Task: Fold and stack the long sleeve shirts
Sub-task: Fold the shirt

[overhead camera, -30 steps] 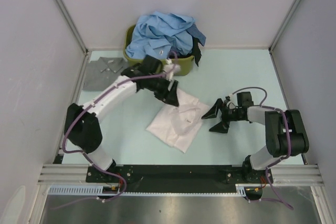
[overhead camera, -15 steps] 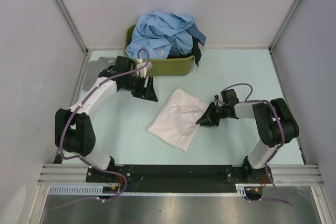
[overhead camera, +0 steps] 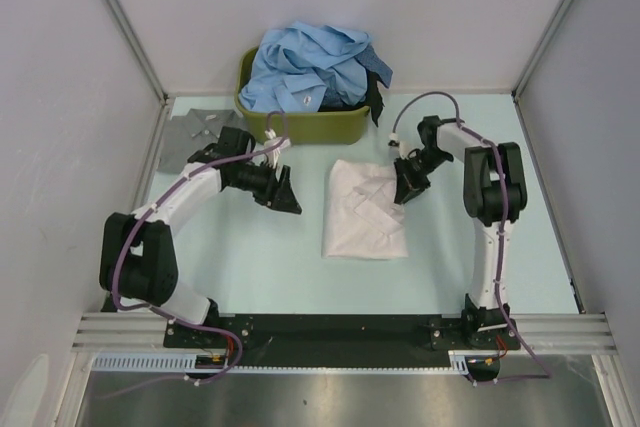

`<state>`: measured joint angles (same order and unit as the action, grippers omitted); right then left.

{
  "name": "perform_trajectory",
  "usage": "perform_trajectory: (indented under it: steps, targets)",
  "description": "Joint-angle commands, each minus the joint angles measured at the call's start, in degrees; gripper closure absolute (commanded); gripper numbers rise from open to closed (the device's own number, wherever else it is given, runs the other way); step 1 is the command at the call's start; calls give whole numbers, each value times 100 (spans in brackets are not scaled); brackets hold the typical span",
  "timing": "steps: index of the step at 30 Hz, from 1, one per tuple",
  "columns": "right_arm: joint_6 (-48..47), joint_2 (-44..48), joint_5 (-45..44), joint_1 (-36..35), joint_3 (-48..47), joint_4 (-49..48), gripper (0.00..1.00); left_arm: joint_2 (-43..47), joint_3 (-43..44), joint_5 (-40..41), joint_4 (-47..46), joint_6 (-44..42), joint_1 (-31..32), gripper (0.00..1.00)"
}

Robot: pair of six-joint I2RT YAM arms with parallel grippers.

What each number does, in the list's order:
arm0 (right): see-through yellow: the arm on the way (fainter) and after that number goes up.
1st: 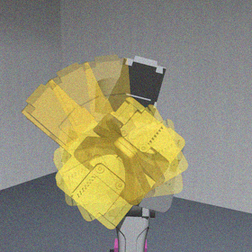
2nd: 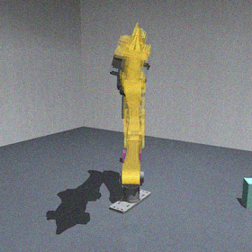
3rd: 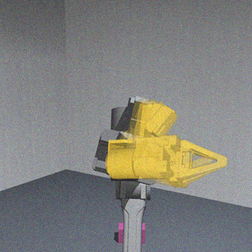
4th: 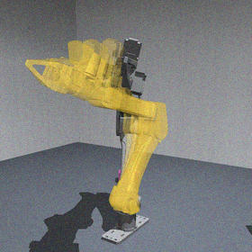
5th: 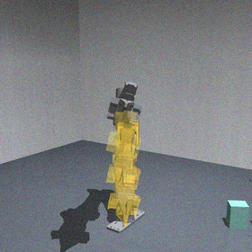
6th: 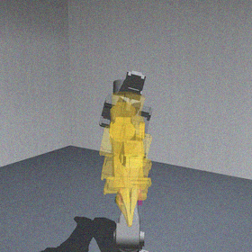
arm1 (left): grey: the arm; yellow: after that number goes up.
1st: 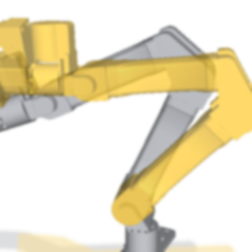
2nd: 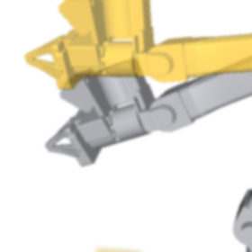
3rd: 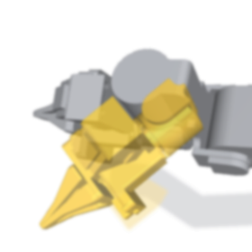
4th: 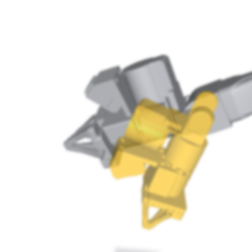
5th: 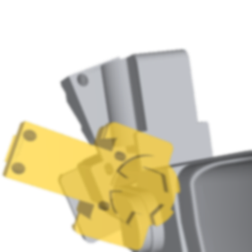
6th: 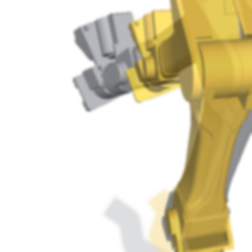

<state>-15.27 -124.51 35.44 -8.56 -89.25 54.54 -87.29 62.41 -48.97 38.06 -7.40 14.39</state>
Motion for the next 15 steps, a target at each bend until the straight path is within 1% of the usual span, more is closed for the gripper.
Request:
perform_trajectory:
  steps: [1, 3, 4, 8, 9, 11, 12, 13, 14, 15]
  targets:
    - [-2725, -583, -643, -409, -962, 1261, 100, 396, -264, -271, -580, -280, -24, 36]
    - [-3347, -636, -889, -733, -1024, 1173, 100, 502, -475, -219, -816, -96, -51, 36]
    - [-3499, -645, -925, -831, -1076, 1155, 100, 511, -563, -183, -879, -26, -77, 36]
    - [-3887, -444, -522, -1253, -971, 1023, 100, 642, -1071, -42, -1265, 352, -191, 36]
    - [-4131, -364, -434, -1367, -910, 1067, 100, 686, -1143, -69, -1440, 414, -235, 36]
    - [-4509, -163, -171, -1499, -551, 1085, 100, 713, -1318, -121, -1530, 450, -332, 36]
    - [-4755, 117, -152, -1682, -384, 1085, 100, 748, -1363, -174, -1582, 450, -358, 36]
    - [-5193, 242, -169, -1789, -200, 972, 100, 765, -1407, -218, -1600, 432, -419, 36]
    - [-5406, 347, -204, -1877, 37, 910, 100, 766, -1494, -270, -1574, 371, -446, 36]
    - [-5591, 418, -204, -1982, 83, 900, 100, 766, -1530, -480, -1522, 319, -507, 37]
